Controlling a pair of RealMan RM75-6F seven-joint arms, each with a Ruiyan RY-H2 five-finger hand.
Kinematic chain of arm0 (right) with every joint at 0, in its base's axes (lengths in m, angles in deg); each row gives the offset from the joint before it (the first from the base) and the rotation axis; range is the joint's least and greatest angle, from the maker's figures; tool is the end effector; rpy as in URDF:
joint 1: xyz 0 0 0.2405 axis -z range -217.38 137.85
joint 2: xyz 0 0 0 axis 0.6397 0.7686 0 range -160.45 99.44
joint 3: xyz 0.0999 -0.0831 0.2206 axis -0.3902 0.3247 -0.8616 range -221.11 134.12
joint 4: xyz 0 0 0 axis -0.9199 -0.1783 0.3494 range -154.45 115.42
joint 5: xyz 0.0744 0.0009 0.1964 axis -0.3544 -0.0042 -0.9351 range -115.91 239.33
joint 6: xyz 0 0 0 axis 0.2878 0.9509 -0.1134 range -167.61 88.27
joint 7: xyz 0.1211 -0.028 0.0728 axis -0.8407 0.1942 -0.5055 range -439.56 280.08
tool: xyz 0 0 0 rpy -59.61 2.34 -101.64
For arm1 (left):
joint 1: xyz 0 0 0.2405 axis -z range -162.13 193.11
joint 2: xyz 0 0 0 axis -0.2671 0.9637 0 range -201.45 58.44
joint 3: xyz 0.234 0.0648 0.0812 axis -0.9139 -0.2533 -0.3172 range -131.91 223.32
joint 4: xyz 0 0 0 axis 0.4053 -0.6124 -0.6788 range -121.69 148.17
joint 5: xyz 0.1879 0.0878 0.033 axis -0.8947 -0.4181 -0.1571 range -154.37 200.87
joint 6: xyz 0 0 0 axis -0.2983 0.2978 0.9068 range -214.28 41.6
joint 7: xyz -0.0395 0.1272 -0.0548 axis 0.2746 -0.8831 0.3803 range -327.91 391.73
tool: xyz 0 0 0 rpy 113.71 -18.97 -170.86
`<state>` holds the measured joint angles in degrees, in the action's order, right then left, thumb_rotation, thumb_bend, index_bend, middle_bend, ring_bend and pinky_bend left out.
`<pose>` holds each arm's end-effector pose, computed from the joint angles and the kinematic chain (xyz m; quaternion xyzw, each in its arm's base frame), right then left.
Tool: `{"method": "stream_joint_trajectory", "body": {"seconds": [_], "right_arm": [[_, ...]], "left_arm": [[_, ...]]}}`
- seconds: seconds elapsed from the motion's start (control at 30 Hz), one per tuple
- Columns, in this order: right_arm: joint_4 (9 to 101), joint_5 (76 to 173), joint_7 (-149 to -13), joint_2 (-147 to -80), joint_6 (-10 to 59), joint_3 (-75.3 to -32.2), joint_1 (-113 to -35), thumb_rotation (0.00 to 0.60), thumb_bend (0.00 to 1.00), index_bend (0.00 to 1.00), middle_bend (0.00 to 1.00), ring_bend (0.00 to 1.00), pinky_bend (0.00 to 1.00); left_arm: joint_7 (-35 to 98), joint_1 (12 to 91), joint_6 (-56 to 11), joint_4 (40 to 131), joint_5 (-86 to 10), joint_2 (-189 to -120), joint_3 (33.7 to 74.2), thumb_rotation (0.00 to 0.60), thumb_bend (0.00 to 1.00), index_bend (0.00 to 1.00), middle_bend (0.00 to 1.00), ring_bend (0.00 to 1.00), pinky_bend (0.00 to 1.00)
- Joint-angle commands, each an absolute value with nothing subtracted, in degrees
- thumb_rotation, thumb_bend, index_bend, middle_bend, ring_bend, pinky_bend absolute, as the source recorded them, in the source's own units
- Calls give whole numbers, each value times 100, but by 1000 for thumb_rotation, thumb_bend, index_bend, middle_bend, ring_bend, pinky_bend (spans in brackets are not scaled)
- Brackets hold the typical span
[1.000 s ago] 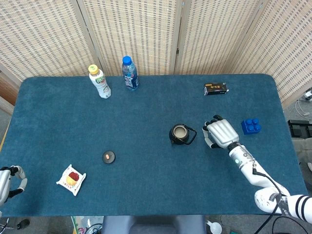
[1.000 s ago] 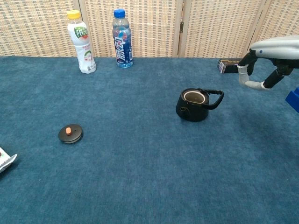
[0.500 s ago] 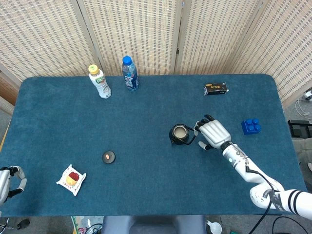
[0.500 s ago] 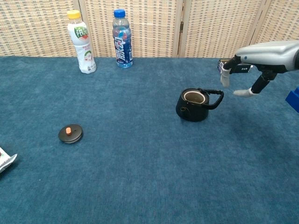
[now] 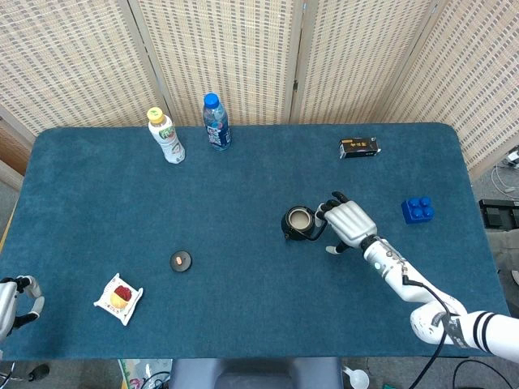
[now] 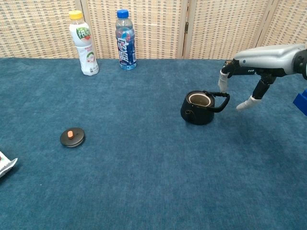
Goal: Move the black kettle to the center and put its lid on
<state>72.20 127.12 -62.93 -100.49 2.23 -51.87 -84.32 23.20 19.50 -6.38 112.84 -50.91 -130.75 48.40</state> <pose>-0.1723 -0.3561 0.0547 0.8042 -0.3429 0.2746 0.4003 -0.3264 0.1707 0.1719 -0.5704 -0.4339 -0.2878 0.6353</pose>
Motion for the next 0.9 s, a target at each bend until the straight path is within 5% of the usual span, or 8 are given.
{"method": "stream_joint_trajectory", "body": {"seconds": [0.03, 0.9], "right_arm": [[7171, 12698, -6296, -10106, 189, -5170, -8487, 600, 0, 387, 268, 193, 61], [6703, 12597, -6294, -10550, 102, -4990, -8790, 600, 49, 387, 367, 219, 61]], "left_arm": [[2324, 1952, -642, 11288, -5086, -13070, 4842, 600, 401, 593, 561, 437, 610], [2395, 1916, -587, 11302, -5084, -13033, 4854, 600, 401, 593, 561, 437, 610]]}}
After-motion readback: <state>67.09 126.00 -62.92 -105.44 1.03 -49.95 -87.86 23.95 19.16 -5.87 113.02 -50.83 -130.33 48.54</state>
